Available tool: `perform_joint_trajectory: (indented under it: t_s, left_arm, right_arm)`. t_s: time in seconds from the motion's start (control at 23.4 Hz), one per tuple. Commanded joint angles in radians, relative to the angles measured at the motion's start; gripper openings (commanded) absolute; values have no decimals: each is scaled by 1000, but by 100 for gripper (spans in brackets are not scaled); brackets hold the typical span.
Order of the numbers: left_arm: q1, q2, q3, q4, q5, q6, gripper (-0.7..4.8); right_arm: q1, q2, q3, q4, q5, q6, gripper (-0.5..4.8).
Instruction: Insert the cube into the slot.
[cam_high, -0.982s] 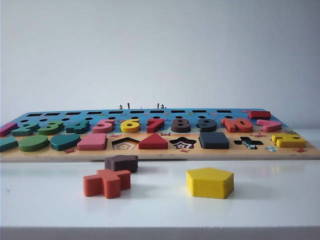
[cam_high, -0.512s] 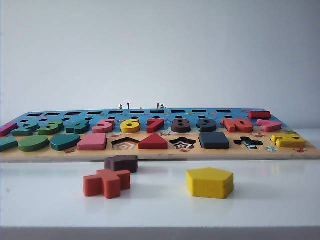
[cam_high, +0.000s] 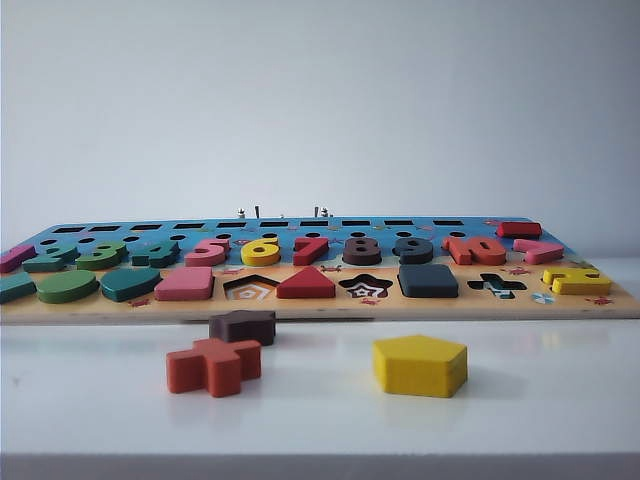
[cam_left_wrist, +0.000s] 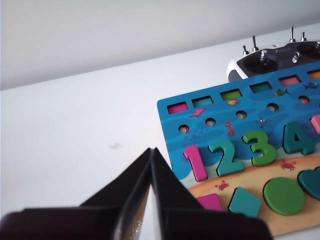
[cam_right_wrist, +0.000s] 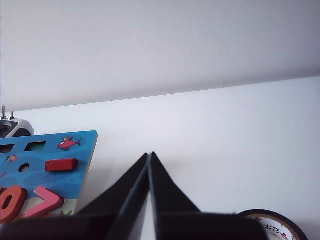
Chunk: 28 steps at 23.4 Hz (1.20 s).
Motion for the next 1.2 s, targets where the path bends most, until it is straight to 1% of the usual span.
perform_joint_trajectory:
  t_s: [0.04,0.51,0.6,0.9,1.07,1.2]
  left_arm:
    - [2,-12,-38,100,-21,4,20]
    - [2,-32,-132,154,-24,4,20]
    - [2,-32,-153,181,-26,5,20]
    - [2,-32,-189,211,-48,5,20]
    - [2,-32,-212,222,-48,32,20]
    - [2,-32,-212,229,-50,35,20]
  right_arm:
    - [-3,-2,0,9,0,-4,-8]
    - [-2,-2,0,10,0,0,-7]
    - [-2,-2,0,10,0,0,-5]
    - [-3,-2,0,9,0,0,-5]
    - [-2,-2,0,9,0,0,-5]
    - [-2,-2,0,9,0,0,-5]
